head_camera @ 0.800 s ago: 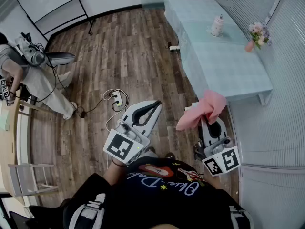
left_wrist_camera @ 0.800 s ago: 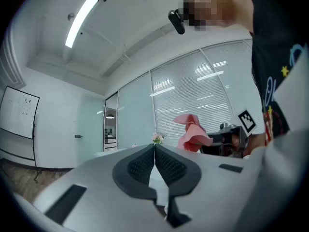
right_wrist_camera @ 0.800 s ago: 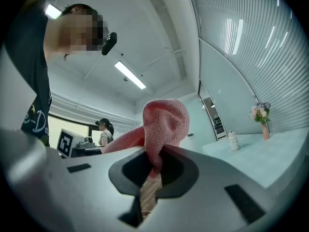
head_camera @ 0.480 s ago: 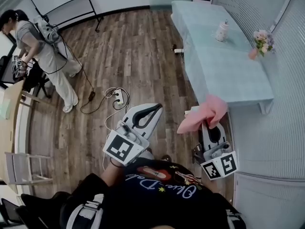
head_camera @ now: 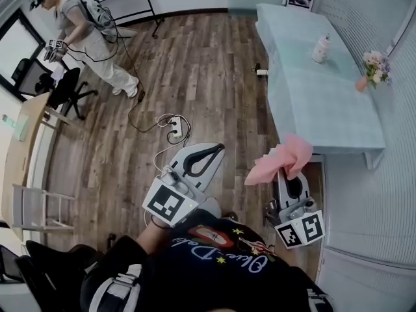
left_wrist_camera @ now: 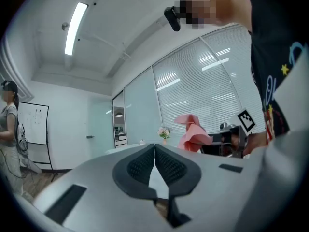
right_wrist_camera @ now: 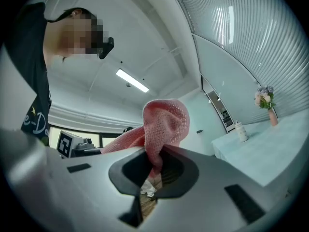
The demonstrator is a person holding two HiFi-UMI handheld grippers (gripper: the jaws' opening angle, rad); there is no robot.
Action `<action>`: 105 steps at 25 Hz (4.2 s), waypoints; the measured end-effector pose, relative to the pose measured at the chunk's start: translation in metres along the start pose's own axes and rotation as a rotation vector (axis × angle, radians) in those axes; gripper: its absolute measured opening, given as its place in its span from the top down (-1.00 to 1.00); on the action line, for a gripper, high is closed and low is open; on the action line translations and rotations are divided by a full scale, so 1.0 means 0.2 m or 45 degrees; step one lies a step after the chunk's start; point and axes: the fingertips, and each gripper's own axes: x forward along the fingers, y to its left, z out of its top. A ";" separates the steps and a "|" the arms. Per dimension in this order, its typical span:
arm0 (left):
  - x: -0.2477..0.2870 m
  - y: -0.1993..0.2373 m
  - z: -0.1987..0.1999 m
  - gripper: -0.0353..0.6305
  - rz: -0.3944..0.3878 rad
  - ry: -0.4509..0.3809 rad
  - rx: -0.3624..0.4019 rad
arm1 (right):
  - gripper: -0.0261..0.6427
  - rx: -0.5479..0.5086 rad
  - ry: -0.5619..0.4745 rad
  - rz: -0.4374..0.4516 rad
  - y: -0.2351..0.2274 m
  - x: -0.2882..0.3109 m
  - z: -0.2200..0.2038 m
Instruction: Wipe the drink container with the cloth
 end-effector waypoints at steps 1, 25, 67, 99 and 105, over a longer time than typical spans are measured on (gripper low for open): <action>0.00 0.00 0.00 0.88 0.006 0.001 0.002 | 0.88 0.003 0.002 0.006 0.00 0.01 -0.01; 0.30 0.68 -0.10 0.88 -0.050 -0.071 -0.087 | 0.88 -0.067 0.020 -0.097 -0.18 0.64 -0.05; 0.71 2.03 -0.34 0.88 -0.237 -0.122 -0.196 | 0.88 -0.116 0.051 -0.318 -0.35 1.96 -0.30; 1.74 2.46 -0.34 0.88 -0.067 -0.028 -0.110 | 0.88 -0.080 -0.003 -0.362 -1.59 2.48 -0.10; 2.04 2.43 -0.32 0.88 -0.071 -0.057 -0.082 | 0.88 -0.071 -0.016 -0.380 -1.87 2.48 -0.07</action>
